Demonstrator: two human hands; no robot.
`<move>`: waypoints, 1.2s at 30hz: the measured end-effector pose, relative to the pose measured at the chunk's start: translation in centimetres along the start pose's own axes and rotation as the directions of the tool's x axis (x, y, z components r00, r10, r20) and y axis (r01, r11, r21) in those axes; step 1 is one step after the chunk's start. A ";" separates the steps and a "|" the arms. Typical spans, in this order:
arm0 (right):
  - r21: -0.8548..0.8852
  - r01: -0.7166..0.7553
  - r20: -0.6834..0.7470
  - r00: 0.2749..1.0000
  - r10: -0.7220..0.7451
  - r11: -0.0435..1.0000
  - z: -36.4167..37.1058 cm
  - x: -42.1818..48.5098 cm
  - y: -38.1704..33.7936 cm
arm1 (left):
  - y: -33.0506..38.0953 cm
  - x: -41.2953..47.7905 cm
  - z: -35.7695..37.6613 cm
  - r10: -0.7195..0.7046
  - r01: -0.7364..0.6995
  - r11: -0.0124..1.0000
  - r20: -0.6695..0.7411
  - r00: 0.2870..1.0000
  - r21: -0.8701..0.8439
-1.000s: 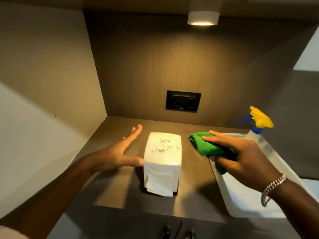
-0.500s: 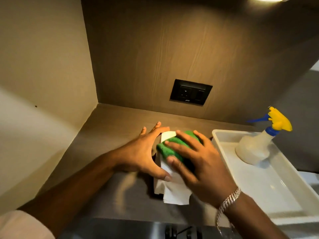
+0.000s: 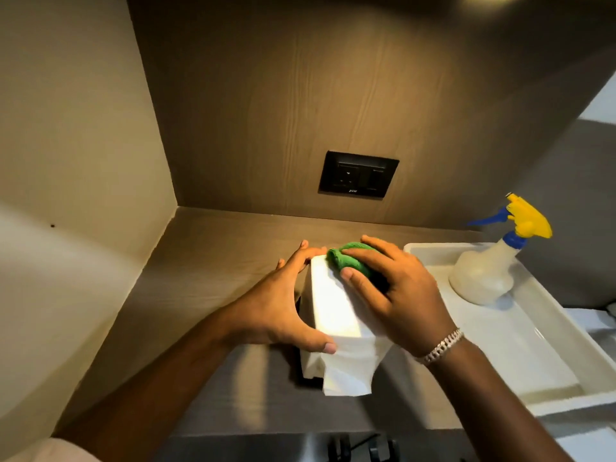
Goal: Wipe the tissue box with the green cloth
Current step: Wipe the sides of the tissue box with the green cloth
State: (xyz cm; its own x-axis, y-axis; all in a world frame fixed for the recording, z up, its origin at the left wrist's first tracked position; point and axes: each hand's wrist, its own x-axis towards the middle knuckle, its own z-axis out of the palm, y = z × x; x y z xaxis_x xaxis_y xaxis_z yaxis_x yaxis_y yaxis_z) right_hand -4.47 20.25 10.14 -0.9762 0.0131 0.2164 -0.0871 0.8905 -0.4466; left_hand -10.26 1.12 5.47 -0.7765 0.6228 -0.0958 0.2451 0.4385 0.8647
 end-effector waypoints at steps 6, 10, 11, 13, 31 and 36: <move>-0.061 -0.002 -0.141 0.990 -0.007 0.998 1.2 -6.3 -1.1 | -0.8 0.2 0.0 0.073 -0.071 0.988 0.003 0.997 -0.134; -0.241 0.157 -0.057 0.983 -0.175 0.958 1.6 -4.1 -2.9 | -0.9 0.5 -0.1 0.112 -0.101 0.978 0.049 0.992 -0.180; -0.261 0.184 -0.033 0.979 -0.199 0.948 1.6 -2.7 -3.0 | -0.9 0.5 -0.2 0.115 -0.106 0.981 0.048 0.992 -0.165; -0.215 0.124 -0.014 0.991 -0.130 0.969 0.9 -0.4 -1.9 | -0.4 0.3 -0.3 0.093 -0.090 0.992 0.037 0.995 -0.092; 0.981 -0.075 -0.014 0.895 0.446 0.181 6.4 -9.9 7.8 | 10.4 2.6 0.0 -0.381 0.016 0.590 0.261 0.887 0.807; 0.976 -0.054 -0.034 0.918 0.395 0.209 8.0 -9.8 6.5 | 10.5 1.6 -0.1 -0.419 0.221 0.796 0.250 0.873 0.563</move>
State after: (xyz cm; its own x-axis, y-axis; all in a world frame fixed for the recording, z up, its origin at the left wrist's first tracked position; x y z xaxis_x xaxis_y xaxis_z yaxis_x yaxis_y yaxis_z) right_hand 2.90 22.25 -1.83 -0.9238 0.3794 0.0520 -0.1599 -0.2586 -0.9527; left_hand -8.97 6.65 14.47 -0.6355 0.5219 -0.5690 0.3506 0.8517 0.3896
